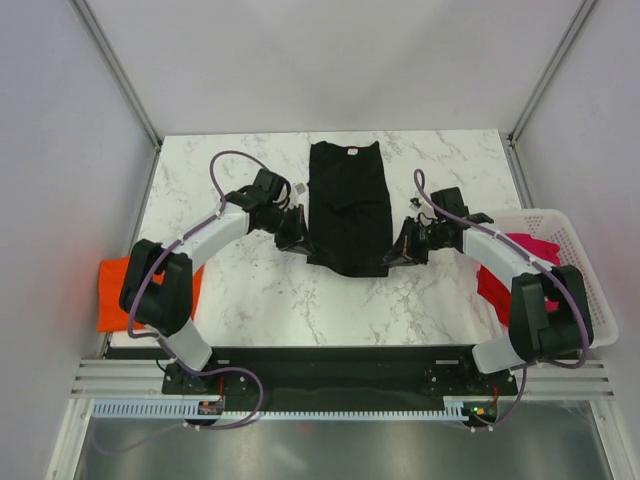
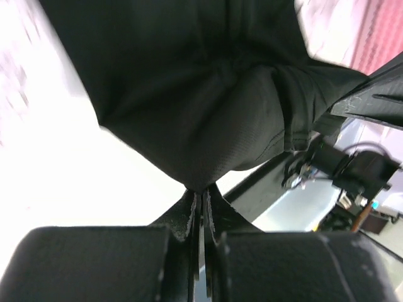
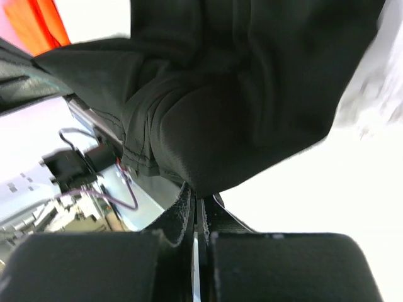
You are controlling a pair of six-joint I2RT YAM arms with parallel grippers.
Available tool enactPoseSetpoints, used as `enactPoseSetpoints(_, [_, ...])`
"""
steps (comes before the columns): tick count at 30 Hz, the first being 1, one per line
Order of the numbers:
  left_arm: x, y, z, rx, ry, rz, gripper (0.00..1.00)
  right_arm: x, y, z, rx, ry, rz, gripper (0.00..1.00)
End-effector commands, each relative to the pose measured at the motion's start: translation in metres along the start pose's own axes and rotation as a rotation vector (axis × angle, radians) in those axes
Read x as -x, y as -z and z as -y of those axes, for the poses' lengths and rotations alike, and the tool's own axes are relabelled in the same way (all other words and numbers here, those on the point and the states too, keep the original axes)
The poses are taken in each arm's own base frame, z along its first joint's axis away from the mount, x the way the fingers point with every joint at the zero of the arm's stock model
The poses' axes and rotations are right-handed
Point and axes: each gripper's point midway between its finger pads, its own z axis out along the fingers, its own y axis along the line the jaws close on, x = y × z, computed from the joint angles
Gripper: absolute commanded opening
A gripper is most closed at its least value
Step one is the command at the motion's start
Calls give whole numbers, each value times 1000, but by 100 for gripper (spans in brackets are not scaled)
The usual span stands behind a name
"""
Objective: Fold and stack the t-shirts
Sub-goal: Fold the tshirt
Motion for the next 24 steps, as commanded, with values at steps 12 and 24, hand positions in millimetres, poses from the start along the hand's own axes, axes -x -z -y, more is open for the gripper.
enactPoseSetpoints(12, [104, -24, -9, 11, -124, 110, 2, 137, -24, -13, 45, 86, 180, 0])
enactPoseSetpoints(24, [150, -41, -34, 60, -139, 169, 2, 182, -43, 1, 18, 119, 201, 0])
